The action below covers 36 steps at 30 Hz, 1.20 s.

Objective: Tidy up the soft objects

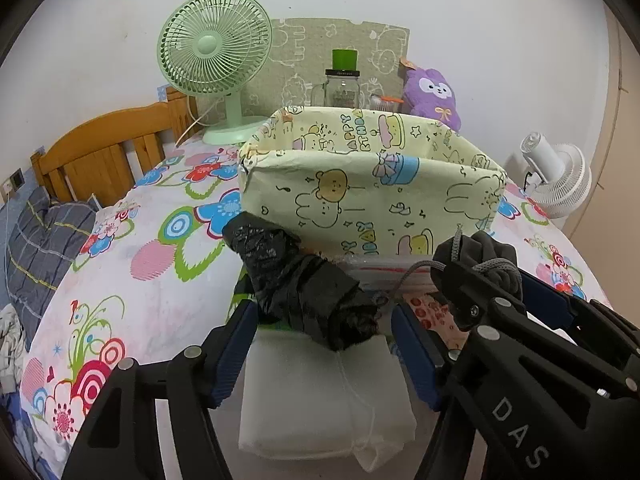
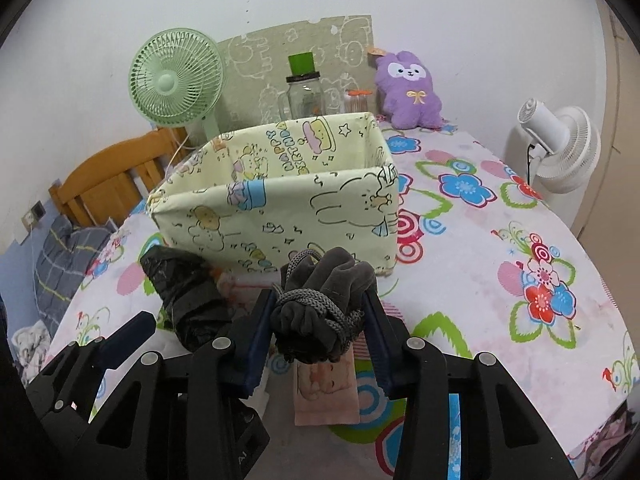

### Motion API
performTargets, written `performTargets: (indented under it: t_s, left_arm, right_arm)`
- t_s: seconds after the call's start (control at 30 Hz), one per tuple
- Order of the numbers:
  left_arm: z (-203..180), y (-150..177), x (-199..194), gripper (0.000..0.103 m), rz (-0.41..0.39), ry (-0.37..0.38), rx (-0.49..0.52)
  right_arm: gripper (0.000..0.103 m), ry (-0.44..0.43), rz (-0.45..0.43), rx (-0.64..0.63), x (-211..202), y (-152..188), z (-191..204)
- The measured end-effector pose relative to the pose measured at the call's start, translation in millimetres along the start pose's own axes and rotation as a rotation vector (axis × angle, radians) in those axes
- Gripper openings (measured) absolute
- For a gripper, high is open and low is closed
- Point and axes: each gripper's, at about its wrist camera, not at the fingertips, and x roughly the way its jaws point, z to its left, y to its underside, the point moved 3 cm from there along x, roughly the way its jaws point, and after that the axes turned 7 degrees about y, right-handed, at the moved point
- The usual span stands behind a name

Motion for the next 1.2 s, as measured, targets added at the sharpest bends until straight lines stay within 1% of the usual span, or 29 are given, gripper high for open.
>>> performTargets:
  t_s: [0.23, 0.4, 0.5, 0.8, 1.2]
  left_arm:
    - [0.4, -6.8, 13.0, 0.062, 0.004, 0.003, 0.013]
    - [-0.5, -6.9, 20.9, 0.05, 0.021, 0.008, 0.02]
    - [0.5, -5.9, 20.9, 0.045, 0.024, 0.005, 0.023]
    - [-0.5, -3.9, 12.2, 0.04, 0.015, 0.007, 0.019]
    - [-9.0, -5.4, -15.7, 0.039, -0.032, 0.008, 0.03]
  right_arm:
    - [0.047, 0.021, 0.008, 0.001, 10.3, -5.0, -0.9]
    - [0.047, 0.026, 0.03, 0.013, 18.4, -3.9, -3.4]
    - [0.047, 0.024, 0.037, 0.015, 20.0, -2.9, -3.1]
    - [0.047, 0.012, 0.034, 0.02, 14.4, -1.1, -3.2]
    - [0.047, 0.004, -0.013, 0.03, -13.3, -2.8, -7.0]
